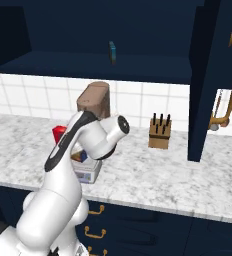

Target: Pick the boxed food and place it on the digital scale for weighing, and close the cabinet.

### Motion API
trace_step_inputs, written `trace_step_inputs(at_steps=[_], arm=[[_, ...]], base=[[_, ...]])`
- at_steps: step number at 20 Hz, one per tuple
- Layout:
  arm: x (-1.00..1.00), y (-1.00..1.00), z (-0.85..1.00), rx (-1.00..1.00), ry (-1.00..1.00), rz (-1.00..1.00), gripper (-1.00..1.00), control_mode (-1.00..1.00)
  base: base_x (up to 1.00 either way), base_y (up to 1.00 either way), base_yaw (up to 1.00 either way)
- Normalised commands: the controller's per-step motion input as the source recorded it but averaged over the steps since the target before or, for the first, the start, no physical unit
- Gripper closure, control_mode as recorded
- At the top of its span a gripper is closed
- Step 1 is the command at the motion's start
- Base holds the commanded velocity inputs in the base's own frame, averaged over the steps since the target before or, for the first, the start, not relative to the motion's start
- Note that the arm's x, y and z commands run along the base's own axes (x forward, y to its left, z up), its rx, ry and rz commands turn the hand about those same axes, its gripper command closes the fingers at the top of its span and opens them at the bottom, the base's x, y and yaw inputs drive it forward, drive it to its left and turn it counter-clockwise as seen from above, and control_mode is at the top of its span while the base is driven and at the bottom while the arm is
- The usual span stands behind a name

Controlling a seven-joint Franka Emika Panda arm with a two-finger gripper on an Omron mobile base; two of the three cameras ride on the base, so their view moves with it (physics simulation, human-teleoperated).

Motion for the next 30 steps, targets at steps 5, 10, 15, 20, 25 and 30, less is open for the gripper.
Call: trace_step_inputs(at_steps=[5,10,15,20,25,30], arm=[[0.18,-0.31,-0.19,0.0,0.0,0.09,1.0,-1.0],[0.11,-0.13,-0.25,0.0,0.0,0.07,1.0,-1.0],[0.06,0.0,-0.29,0.0,-0.01,0.02,1.0,-1.0],[0.22,0.05,-0.19,0.0,-0.07,0.0,1.0,-1.0],[0.2,0.11,-0.03,0.0,-0.05,0.0,1.0,-1.0],[0.1,0.03,-0.02,0.0,0.0,0.01,1.0,-1.0]], base=[[0.0,0.0,0.0],[0.0,0.0,0.0],[0.0,0.0,0.0],[0.0,0.0,0.0],[0.0,0.0,0.0],[0.0,0.0,0.0]])
